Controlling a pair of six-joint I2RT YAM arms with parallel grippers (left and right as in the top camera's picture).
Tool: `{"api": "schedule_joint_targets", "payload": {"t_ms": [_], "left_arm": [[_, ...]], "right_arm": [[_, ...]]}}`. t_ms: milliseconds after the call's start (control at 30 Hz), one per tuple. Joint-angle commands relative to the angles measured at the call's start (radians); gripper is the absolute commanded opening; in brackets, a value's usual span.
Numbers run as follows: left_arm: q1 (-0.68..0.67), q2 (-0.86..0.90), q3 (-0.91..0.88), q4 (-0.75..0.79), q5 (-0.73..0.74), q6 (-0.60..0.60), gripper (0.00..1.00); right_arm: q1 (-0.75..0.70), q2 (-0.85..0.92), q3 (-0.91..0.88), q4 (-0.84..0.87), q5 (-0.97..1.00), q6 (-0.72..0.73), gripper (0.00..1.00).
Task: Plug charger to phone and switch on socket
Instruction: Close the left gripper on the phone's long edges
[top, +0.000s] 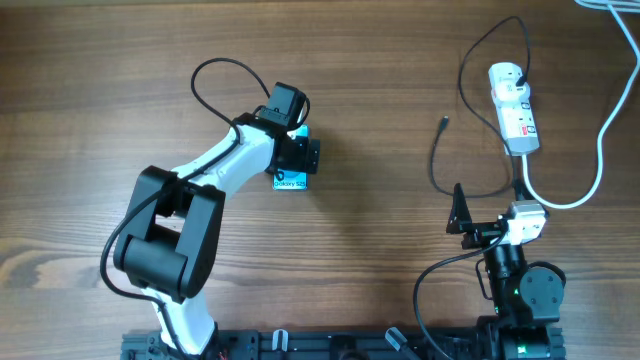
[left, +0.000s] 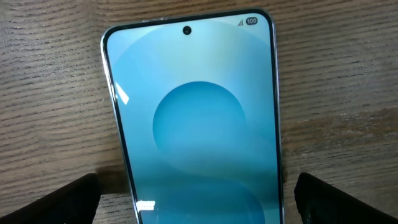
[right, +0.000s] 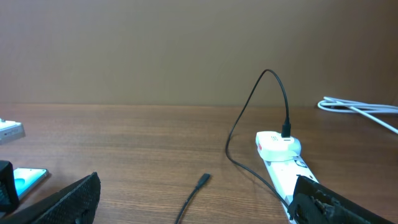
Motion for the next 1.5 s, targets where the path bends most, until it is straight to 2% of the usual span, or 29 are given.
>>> {"api": "schedule_joint_targets", "payload": {"t_ms": [0, 33, 133, 267, 367, 533, 633, 800, 1000, 1167, 1333, 1467], "left_arm": [[-0.002, 0.041, -0.001, -0.011, 0.051, 0.011, 1.00], [-0.002, 0.041, -0.001, -0.013, 0.051, 0.006, 0.98], [-0.002, 0.041, -0.001, -0.025, 0.051, 0.005, 0.79], [-0.002, 0.041, -0.001, -0.041, 0.051, 0.005, 0.63], [-0.002, 0.041, -0.001, -0.045, 0.051, 0.005, 0.56], [-0.002, 0.041, 0.000, -0.047, 0.050, 0.005, 0.37], [-0.002, 0.041, 0.000, -0.049, 0.050, 0.005, 0.36], [-0.002, 0.041, 0.000, -0.049, 0.050, 0.005, 0.24], [-0.002, 0.041, 0.000, -0.049, 0.046, 0.005, 0.24], [-0.002, 0.040, 0.000, -0.057, 0.047, -0.001, 0.17], [-0.002, 0.032, 0.000, -0.067, 0.046, -0.128, 0.20], [-0.002, 0.032, 0.000, -0.084, 0.047, -0.360, 0.19]], "right_arm": [[0.001, -0.012, -0.001, 0.002, 0.014, -0.012, 1.00], [0.001, -0.012, -0.001, 0.002, 0.014, -0.012, 1.00], [0.001, -0.012, -0.001, 0.002, 0.014, -0.012, 1.00], [0.001, -0.012, -0.001, 0.002, 0.014, -0.011, 1.00], [0.001, -0.012, -0.001, 0.002, 0.014, -0.011, 1.00], [0.001, -0.012, -0.001, 0.002, 0.014, -0.012, 1.00], [0.001, -0.012, -0.001, 0.002, 0.014, -0.011, 1.00], [0.001, -0.012, -0.001, 0.002, 0.014, -0.011, 1.00], [0.001, -0.012, -0.001, 0.002, 0.014, -0.012, 1.00], [0.001, -0.012, -0.001, 0.002, 0.014, -0.012, 1.00], [0.001, -0.012, -0.001, 0.002, 0.014, -0.012, 1.00], [0.001, -0.012, -0.001, 0.002, 0.014, -0.012, 1.00]]}}
